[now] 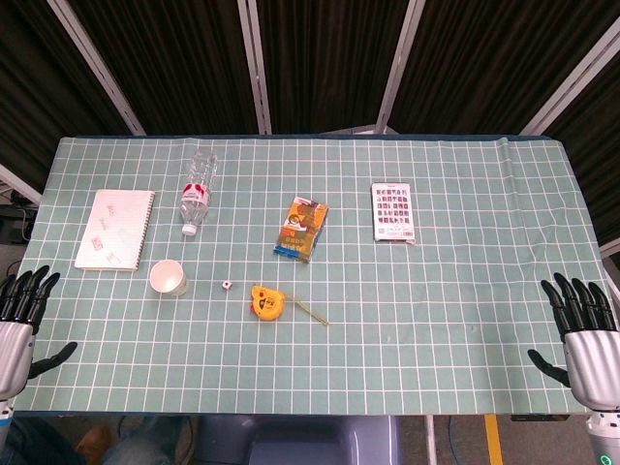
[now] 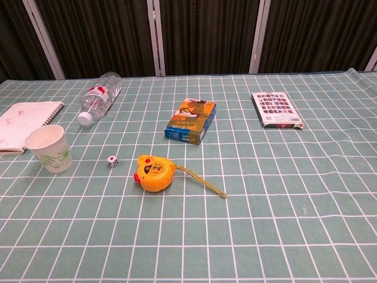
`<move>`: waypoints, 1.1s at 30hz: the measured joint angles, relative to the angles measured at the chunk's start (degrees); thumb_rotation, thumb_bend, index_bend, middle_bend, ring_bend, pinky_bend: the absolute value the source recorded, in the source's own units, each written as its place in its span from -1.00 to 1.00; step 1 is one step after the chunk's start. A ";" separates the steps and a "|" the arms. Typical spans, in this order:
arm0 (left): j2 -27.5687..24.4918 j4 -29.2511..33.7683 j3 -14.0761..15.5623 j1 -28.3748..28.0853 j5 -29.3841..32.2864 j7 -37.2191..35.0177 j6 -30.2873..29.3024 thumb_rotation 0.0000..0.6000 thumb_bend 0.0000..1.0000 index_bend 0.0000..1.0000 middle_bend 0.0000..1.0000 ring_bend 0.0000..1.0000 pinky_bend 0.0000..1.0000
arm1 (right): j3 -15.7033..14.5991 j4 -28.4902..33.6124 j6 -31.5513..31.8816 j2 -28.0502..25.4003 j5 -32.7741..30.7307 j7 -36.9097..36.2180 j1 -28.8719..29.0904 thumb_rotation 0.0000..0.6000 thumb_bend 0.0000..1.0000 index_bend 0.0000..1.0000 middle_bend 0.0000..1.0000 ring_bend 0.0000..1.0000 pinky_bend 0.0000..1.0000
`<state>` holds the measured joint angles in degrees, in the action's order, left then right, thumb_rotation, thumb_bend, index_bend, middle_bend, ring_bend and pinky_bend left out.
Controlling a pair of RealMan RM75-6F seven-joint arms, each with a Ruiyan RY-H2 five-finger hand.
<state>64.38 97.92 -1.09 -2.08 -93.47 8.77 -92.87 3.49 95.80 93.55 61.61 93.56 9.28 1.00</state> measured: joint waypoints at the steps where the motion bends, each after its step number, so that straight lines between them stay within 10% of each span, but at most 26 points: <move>1: -0.01 -0.04 0.02 -0.02 -0.03 -0.19 0.05 1.00 -1.00 -1.00 -1.00 -1.00 -1.00 | 0.06 0.14 0.10 0.08 -0.05 0.21 -0.04 1.00 -1.00 -1.00 -1.00 -1.00 -1.00; 13: 1.33 -0.54 -1.00 -3.82 0.83 4.09 6.31 1.00 -1.00 -1.00 -1.00 -1.00 -1.00 | 1.06 1.15 -1.03 -0.57 -1.76 -2.17 0.61 1.00 -1.00 -1.00 -1.00 -1.00 -1.00; 33: 20.05 -15.11 -4.41 -24.86 7.92 53.40 32.89 1.00 -1.00 -1.00 -1.00 -1.00 -1.00 | 4.19 0.09 -5.33 -0.74 -10.45 -3.99 2.42 1.00 -1.00 -1.00 -1.00 -1.00 -1.00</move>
<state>84.42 82.81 -5.50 -26.94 -85.55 62.17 -59.98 7.68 95.90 88.21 60.87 83.11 5.29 3.42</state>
